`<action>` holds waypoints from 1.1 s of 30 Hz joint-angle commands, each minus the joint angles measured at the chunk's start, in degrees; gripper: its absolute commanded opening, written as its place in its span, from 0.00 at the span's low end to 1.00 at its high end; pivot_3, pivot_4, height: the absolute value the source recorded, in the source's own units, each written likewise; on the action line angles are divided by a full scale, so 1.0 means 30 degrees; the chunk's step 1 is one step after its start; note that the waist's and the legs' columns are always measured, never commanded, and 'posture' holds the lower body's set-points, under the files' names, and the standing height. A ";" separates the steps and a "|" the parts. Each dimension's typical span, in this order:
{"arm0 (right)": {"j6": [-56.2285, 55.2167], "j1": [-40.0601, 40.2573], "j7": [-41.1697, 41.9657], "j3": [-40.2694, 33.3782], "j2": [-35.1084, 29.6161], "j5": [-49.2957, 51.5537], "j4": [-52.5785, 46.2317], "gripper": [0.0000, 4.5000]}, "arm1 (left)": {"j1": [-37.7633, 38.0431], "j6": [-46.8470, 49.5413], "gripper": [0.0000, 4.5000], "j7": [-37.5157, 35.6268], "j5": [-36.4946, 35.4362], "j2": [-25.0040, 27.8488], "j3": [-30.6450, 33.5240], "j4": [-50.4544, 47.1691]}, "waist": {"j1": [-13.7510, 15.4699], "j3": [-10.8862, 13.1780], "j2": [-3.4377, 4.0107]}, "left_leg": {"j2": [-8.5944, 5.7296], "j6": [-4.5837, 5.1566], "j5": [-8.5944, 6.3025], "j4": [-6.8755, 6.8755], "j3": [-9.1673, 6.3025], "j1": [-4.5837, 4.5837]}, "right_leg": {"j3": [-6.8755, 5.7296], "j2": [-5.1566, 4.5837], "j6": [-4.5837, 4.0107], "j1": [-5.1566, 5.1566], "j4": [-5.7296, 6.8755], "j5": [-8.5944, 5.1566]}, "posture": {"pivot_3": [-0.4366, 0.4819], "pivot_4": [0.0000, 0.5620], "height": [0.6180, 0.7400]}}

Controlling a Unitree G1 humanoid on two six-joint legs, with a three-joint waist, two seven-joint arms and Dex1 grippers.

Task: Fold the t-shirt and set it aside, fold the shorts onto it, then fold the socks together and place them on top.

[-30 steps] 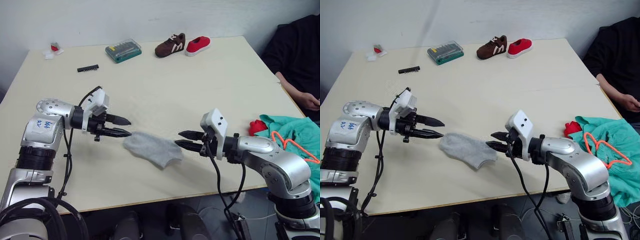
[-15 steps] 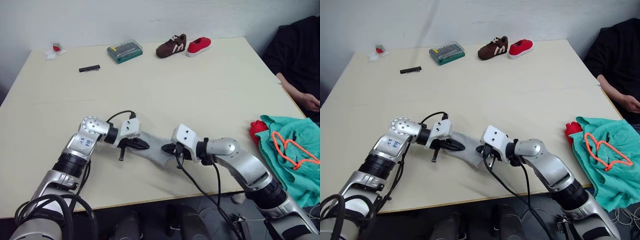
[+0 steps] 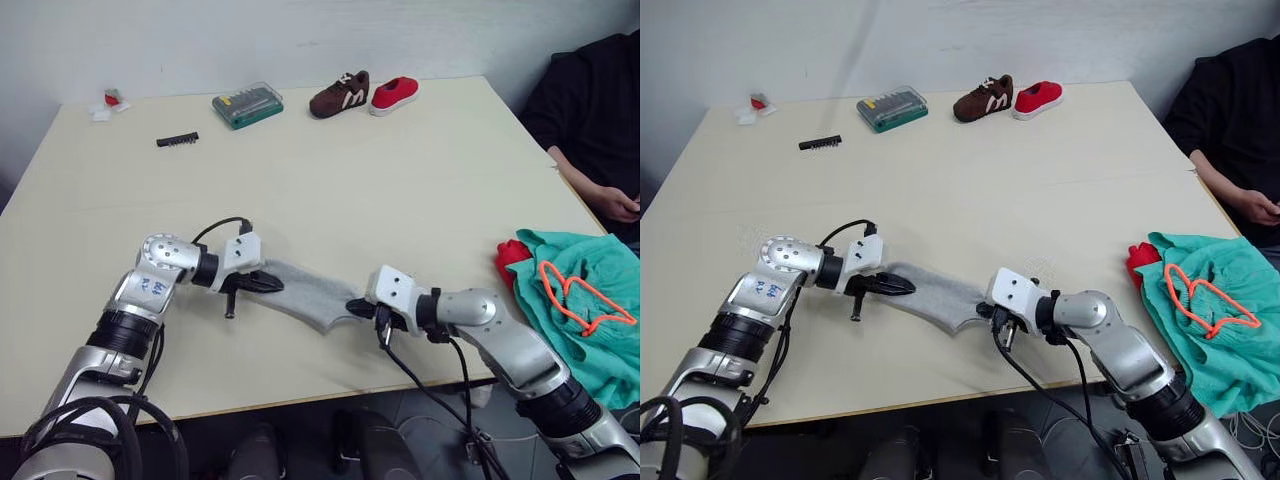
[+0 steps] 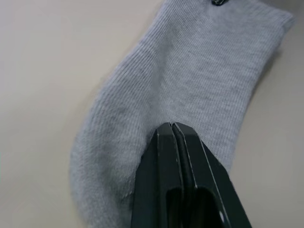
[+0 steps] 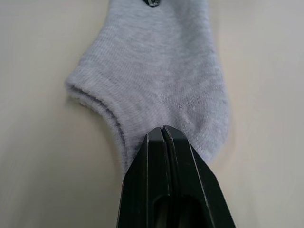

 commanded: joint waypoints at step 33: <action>-0.1305 -0.1647 0.0638 0.2354 0.0869 -0.3097 0.2179 0.00 | -0.0619 0.5297 0.01 0.0062 -0.3540 0.0236 0.1891 -0.4033 | 0.0067 -0.0003 -0.0003 | -0.0012 0.0062 -0.0048 0.0041 0.0007 -0.0035 | -0.0004 -0.0028 0.0015 0.0002 -0.0032 0.0005 | 0.48 0.27 1.00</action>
